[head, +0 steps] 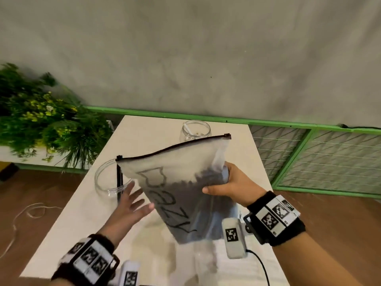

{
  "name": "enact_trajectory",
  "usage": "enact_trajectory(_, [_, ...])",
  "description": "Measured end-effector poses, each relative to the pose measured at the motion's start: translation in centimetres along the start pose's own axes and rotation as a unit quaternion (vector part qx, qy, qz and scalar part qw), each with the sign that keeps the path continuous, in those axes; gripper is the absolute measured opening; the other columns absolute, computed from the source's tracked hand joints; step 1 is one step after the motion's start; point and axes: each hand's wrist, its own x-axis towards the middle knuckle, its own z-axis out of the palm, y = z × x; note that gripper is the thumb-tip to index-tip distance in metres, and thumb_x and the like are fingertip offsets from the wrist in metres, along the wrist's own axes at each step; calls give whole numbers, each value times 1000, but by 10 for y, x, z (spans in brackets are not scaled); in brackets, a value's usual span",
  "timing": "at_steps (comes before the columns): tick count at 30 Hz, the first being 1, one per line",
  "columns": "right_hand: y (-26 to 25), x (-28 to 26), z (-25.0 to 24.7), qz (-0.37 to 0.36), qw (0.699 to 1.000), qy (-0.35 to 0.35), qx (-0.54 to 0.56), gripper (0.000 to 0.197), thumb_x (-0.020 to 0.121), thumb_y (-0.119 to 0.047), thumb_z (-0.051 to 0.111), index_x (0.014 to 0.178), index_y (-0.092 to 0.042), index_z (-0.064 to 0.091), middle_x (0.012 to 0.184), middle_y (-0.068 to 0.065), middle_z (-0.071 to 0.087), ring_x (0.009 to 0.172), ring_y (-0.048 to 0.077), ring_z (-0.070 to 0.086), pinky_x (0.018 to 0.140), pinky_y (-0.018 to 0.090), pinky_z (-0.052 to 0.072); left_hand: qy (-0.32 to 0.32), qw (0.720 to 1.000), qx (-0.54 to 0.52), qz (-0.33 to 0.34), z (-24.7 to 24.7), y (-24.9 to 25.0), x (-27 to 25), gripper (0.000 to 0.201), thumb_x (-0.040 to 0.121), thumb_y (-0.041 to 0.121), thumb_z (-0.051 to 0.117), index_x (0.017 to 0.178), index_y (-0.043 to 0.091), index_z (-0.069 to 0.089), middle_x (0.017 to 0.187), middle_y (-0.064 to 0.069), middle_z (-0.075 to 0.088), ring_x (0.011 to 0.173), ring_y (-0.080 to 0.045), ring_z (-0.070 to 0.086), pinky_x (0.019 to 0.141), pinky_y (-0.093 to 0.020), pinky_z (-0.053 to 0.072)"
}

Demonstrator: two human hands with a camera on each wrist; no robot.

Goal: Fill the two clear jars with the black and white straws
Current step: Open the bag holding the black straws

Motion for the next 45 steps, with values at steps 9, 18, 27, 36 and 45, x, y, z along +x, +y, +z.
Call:
enact_trajectory(9, [30, 10, 58, -48, 989, 139, 12, 46, 70, -3, 81, 110, -7, 59, 99, -4, 74, 96, 7, 68, 79, 16, 50, 134, 985, -49, 98, -35, 23, -4, 29, 73, -10, 68, 96, 9, 68, 85, 1, 75, 80, -10, 70, 65, -16, 54])
enact_trajectory(18, [35, 26, 96, -60, 987, 123, -89, 21, 77, 0, 74, 92, -14, 69, 84, -16, 70, 81, -11, 64, 71, 9, 46, 212, 966, -14, 146, -66, 10, -15, 27, 75, -6, 69, 94, 12, 66, 75, 15, 72, 75, 4, 67, 67, -7, 50])
enact_trajectory(27, [19, 38, 79, -44, 991, 127, 28, 29, 82, -32, 66, 77, -4, 59, 74, 0, 63, 69, 7, 58, 65, 20, 46, 240, 962, -6, 128, -84, 28, -29, 39, 71, 45, 70, 83, 8, 69, 84, -7, 69, 80, -20, 60, 78, -37, 45])
enact_trajectory(36, [-8, 40, 67, -70, 965, 126, 219, 17, 83, -25, 65, 85, -10, 59, 72, 0, 61, 67, 11, 57, 68, 26, 48, 241, 955, -16, 174, -87, 44, -35, 36, 90, 22, 59, 89, -13, 55, 80, -15, 54, 77, -21, 48, 71, -35, 37])
enact_trajectory(45, [-20, 21, 74, -65, 971, 108, 203, 39, 93, 0, 49, 68, -24, 68, 74, -2, 57, 69, 13, 52, 67, 33, 39, 430, 825, 261, 257, -39, 82, -43, 36, 81, 20, 62, 116, 25, 54, 123, 1, 45, 122, -18, 35, 102, -44, 31])
